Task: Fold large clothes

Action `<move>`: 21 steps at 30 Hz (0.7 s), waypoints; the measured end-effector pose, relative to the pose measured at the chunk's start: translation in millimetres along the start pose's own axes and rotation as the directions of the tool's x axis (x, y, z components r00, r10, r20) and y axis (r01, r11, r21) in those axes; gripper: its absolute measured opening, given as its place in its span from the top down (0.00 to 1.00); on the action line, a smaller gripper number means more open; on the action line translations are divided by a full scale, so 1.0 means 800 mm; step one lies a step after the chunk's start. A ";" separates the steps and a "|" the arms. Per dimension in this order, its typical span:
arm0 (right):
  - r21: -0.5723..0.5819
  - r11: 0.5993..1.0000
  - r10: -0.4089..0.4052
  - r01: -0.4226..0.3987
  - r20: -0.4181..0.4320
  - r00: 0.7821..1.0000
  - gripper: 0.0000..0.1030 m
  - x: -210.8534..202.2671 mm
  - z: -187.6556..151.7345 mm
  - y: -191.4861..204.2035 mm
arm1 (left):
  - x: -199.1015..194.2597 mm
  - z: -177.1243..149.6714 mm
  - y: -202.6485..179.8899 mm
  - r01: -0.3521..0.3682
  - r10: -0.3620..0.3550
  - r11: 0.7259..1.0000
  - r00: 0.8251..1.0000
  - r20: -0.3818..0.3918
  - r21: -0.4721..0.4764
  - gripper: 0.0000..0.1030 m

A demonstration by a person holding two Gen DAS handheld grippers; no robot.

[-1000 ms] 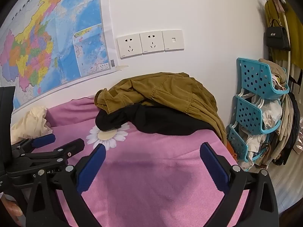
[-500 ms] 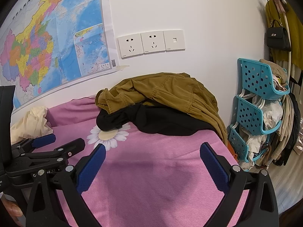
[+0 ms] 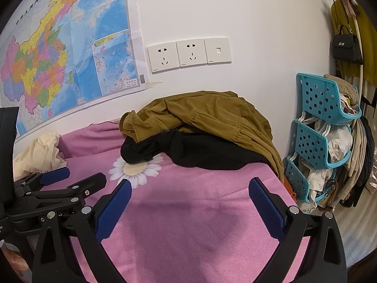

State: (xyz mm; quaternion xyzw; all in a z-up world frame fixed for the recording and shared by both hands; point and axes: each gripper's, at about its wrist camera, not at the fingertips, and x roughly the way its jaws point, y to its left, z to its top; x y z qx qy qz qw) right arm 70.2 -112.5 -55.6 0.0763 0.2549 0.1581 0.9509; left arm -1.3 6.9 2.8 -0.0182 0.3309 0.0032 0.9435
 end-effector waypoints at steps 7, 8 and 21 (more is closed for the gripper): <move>-0.002 1.000 0.007 -0.007 0.002 1.000 0.06 0.001 0.002 0.000 | 0.000 0.000 0.001 -0.001 0.001 1.000 1.000 0.004 -0.006 0.05; -0.001 1.000 0.010 -0.010 0.000 1.000 0.06 0.001 0.002 -0.001 | 0.000 0.001 0.001 0.001 -0.001 1.000 1.000 0.002 -0.007 0.05; -0.013 1.000 0.008 -0.008 0.008 1.000 0.06 0.002 0.006 0.002 | 0.002 0.003 0.003 0.000 0.000 1.000 1.000 0.004 -0.011 0.05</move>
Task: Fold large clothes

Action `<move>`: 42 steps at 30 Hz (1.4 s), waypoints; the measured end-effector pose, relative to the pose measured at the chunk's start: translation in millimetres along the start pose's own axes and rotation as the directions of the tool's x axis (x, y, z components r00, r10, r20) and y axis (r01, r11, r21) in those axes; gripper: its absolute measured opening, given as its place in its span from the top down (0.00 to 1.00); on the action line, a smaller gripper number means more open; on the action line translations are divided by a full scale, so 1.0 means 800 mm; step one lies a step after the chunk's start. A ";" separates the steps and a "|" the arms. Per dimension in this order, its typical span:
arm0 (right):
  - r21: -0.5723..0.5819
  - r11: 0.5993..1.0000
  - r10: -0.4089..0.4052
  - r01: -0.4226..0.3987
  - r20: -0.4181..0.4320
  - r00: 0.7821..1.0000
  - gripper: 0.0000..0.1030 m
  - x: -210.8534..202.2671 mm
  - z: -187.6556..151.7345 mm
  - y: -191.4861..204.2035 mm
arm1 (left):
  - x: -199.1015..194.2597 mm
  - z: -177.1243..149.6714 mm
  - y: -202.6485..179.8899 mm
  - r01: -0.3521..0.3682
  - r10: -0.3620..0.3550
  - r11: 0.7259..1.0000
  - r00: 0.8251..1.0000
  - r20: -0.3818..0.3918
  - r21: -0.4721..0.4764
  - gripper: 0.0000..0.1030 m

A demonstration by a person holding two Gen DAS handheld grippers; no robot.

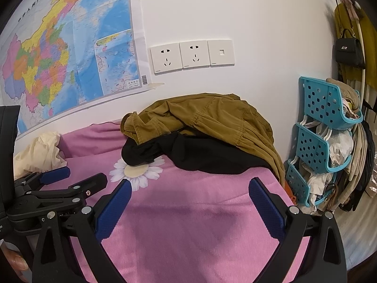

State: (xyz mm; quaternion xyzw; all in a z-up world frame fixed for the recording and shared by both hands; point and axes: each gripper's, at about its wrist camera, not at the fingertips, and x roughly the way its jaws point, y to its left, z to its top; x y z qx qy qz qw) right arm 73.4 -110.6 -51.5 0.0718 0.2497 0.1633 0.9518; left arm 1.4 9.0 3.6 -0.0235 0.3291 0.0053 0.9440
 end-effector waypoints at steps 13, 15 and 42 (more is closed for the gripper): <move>-0.009 1.000 0.001 -0.001 0.000 1.000 0.06 0.005 0.003 0.002 | 0.004 0.002 0.003 0.000 0.000 1.000 1.000 -0.009 -0.006 0.05; -0.011 1.000 0.003 -0.003 0.001 1.000 0.06 0.005 0.003 0.002 | 0.005 0.002 0.004 -0.001 0.001 1.000 1.000 -0.010 -0.007 0.05; -0.424 0.903 -0.126 0.067 -0.114 0.986 0.13 0.284 0.145 0.032 | 0.097 0.048 0.095 -0.131 0.122 0.988 0.986 -0.117 -0.077 0.05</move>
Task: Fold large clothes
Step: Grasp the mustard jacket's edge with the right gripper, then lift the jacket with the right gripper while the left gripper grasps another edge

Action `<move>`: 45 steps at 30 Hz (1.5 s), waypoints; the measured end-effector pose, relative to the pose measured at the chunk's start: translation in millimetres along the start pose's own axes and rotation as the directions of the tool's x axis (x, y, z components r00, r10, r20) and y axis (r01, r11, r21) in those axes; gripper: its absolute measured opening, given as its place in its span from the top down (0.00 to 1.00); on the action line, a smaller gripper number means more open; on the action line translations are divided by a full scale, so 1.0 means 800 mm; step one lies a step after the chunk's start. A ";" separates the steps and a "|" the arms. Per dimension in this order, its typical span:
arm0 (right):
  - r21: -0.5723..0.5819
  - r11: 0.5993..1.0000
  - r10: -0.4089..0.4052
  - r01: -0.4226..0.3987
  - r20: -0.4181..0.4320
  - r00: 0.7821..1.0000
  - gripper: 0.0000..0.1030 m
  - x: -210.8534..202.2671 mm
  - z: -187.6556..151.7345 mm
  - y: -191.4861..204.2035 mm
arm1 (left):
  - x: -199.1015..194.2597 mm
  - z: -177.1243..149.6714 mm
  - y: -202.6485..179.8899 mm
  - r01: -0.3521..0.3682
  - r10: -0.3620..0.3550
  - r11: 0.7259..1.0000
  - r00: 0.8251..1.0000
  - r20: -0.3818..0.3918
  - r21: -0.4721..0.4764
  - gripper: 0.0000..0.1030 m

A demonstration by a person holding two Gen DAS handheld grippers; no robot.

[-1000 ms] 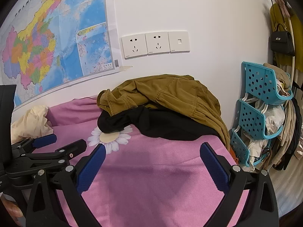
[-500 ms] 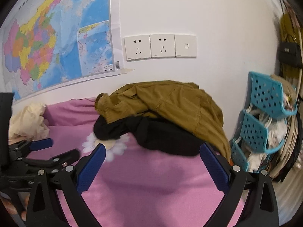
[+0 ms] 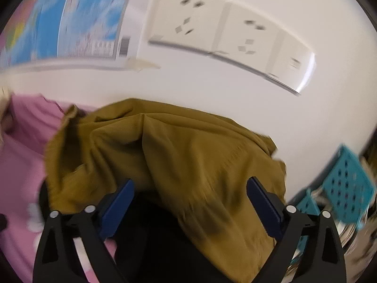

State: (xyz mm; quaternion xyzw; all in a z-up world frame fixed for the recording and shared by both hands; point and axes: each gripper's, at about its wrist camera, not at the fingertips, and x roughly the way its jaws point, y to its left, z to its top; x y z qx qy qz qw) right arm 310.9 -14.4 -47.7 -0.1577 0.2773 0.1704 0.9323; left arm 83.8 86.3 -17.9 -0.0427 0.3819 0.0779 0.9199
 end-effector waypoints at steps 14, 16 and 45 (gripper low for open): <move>-0.095 0.995 0.033 -0.025 0.089 0.995 0.61 -0.003 0.039 -0.010 | 0.039 0.013 0.030 -0.036 0.036 0.999 0.999 -0.032 -0.007 0.05; -0.138 0.990 0.033 -0.023 0.072 0.997 0.43 0.003 0.042 -0.001 | 0.046 0.015 0.032 -0.048 0.047 0.999 0.998 -0.038 -0.002 0.05; 0.252 0.955 0.006 -0.157 0.512 0.859 0.98 -0.322 0.133 -0.274 | 0.032 0.114 -0.045 0.290 -0.367 0.919 0.879 0.305 0.268 0.05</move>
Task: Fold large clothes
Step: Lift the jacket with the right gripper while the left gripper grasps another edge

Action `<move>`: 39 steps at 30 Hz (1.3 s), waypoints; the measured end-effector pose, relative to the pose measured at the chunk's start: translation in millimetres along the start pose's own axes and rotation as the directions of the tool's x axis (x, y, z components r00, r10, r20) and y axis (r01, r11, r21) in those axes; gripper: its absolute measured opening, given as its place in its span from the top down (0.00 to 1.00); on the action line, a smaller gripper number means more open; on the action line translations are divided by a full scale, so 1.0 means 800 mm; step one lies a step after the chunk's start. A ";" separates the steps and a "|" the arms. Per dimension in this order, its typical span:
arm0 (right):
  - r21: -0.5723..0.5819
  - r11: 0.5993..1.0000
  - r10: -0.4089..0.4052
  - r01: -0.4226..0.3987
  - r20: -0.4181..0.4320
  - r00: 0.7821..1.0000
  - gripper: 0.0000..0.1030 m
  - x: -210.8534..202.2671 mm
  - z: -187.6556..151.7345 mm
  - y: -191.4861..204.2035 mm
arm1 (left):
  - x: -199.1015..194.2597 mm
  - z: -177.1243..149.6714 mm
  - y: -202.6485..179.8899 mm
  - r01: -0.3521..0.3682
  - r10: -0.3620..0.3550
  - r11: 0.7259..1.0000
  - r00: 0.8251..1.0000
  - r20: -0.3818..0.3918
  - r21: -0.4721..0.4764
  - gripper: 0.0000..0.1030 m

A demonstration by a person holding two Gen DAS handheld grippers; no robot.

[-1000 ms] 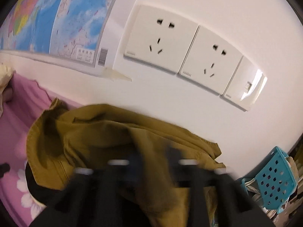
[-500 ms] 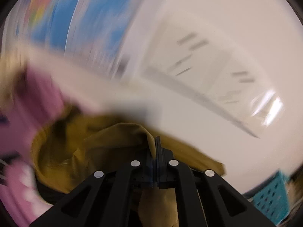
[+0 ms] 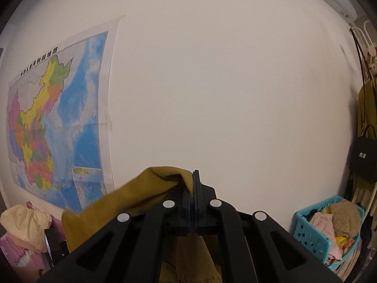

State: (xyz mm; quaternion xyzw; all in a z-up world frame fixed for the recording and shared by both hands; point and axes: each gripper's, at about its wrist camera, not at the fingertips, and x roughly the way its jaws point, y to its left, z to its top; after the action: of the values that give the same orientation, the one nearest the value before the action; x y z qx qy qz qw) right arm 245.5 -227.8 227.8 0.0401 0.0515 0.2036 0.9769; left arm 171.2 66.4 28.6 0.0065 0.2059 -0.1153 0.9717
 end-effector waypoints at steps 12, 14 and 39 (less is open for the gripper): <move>0.010 0.999 -0.051 0.051 -0.015 0.999 0.98 -0.052 0.009 -0.026 | 0.085 -0.006 -0.099 0.181 -0.165 0.961 0.982 -0.090 0.208 0.96; 0.006 0.998 -0.062 0.062 0.005 0.998 0.98 -0.068 0.015 -0.028 | 0.080 0.009 -0.094 0.171 -0.162 0.965 0.985 -0.065 0.199 0.97; -0.048 0.996 -0.060 0.072 0.206 0.977 0.98 -0.278 0.110 0.042 | 0.000 0.010 -0.210 0.250 -0.285 0.916 0.956 0.070 0.314 0.75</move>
State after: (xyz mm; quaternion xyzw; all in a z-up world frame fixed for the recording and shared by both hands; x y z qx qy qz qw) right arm 39.9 -291.5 337.2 0.0324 -0.0534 0.1672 0.9839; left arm 136.6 -97.3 41.7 0.1198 0.1289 -0.2774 0.9445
